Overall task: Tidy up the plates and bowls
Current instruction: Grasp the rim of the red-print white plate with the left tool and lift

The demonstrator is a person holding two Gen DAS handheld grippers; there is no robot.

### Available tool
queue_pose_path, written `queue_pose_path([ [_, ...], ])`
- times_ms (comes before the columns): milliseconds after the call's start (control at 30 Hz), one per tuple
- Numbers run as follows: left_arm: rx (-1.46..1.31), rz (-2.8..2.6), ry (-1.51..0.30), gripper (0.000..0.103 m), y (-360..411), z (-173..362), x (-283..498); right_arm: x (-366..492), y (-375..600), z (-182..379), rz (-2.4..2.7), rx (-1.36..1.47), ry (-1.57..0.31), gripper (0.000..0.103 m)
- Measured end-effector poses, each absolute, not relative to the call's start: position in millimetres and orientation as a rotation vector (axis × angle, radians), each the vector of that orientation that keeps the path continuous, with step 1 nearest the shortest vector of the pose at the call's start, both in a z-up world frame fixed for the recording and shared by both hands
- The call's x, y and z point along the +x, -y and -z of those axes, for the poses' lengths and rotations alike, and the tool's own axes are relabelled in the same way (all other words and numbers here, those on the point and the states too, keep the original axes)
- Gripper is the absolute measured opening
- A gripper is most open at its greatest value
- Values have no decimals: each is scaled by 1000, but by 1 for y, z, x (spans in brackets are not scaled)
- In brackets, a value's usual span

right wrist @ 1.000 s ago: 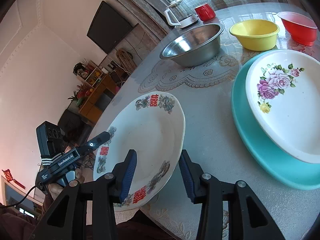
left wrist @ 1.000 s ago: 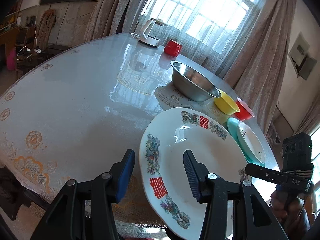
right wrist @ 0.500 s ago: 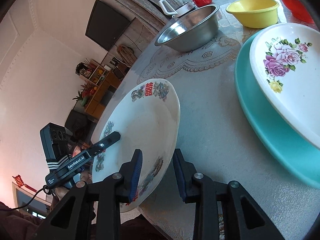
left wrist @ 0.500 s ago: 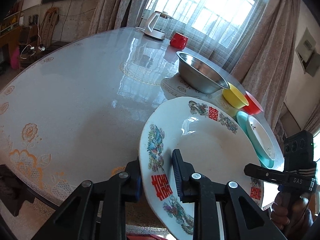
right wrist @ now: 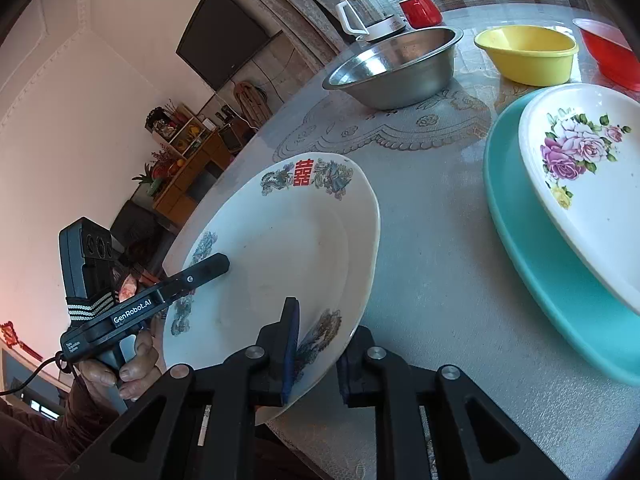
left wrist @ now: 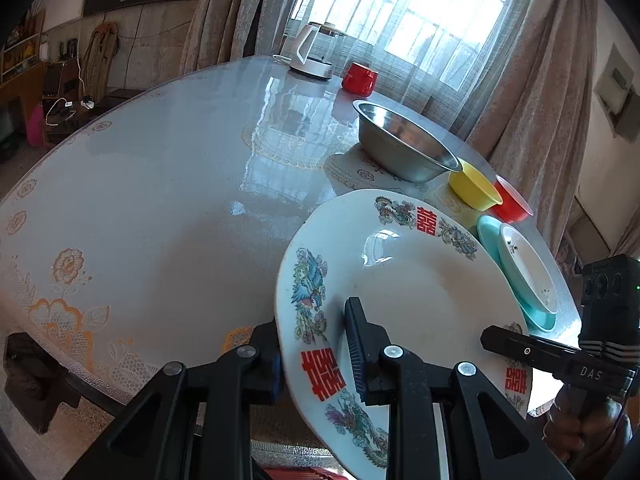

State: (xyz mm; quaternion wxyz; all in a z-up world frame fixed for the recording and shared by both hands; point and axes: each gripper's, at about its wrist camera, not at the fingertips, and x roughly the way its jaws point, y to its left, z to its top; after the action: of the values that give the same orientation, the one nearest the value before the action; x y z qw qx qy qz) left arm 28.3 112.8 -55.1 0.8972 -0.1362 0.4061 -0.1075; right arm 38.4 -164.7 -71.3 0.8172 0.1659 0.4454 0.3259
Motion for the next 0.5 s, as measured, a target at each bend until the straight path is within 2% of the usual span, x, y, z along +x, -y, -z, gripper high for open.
queue_pose_path([
  [500,-243,228,-840,26,-101,51,29,42,167,66,-674,323,-944,17],
])
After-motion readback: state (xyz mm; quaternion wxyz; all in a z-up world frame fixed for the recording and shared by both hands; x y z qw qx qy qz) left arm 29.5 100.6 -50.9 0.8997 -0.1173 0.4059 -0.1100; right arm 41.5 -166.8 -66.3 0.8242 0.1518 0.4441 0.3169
